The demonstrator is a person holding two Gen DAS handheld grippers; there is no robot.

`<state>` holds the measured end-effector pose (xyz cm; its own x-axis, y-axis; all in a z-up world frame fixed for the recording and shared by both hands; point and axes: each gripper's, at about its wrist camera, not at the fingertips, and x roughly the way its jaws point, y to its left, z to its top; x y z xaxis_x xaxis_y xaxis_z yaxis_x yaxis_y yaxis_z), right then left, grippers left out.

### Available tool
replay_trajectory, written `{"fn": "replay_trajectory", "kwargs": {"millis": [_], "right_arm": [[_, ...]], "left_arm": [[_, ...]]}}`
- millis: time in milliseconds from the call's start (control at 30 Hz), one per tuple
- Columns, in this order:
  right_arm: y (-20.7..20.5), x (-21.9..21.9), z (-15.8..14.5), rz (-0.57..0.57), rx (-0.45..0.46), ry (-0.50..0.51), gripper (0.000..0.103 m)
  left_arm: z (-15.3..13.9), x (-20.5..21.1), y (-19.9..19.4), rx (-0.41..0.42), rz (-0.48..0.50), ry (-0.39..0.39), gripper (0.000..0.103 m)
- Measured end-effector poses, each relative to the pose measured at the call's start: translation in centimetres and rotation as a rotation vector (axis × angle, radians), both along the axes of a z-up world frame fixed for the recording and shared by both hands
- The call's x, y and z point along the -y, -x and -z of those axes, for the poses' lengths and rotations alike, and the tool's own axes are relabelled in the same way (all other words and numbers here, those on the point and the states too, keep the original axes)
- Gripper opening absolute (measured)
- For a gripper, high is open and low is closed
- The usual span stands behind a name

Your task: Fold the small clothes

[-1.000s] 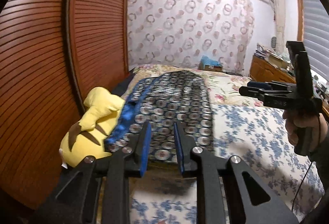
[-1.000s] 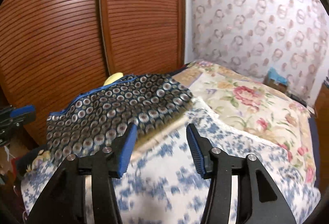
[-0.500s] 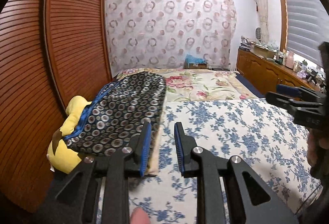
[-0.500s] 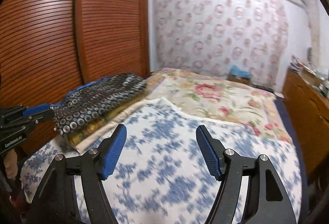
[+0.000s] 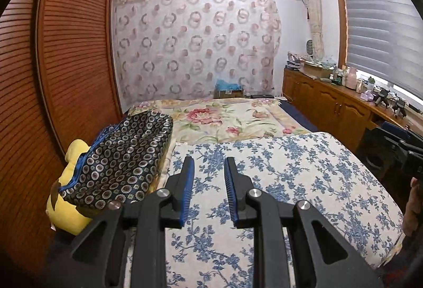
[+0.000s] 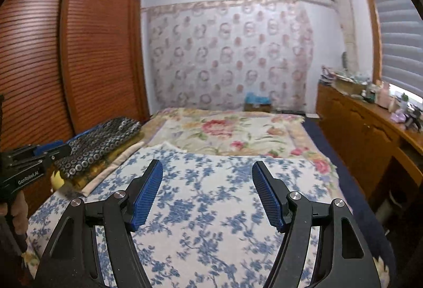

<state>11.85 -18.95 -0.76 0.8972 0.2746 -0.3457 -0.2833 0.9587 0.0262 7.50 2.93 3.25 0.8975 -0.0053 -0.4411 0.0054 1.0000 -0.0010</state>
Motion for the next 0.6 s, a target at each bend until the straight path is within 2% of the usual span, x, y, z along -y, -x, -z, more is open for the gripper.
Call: {"fn": "replay_trajectory", "kwargs": {"millis": [233,600], "right_arm": [[0.2,1.4,0.1,0.039,0.010,-0.009,0.072],[0.4,1.8,0.5,0.036,0.007,-0.013,0.072]], "left_arm": [[-0.7,1.0,0.5,0.015,0.010,-0.012,0.022],[-0.7,1.2,0.8,0.022,0.003,-0.011,0.022]]}}
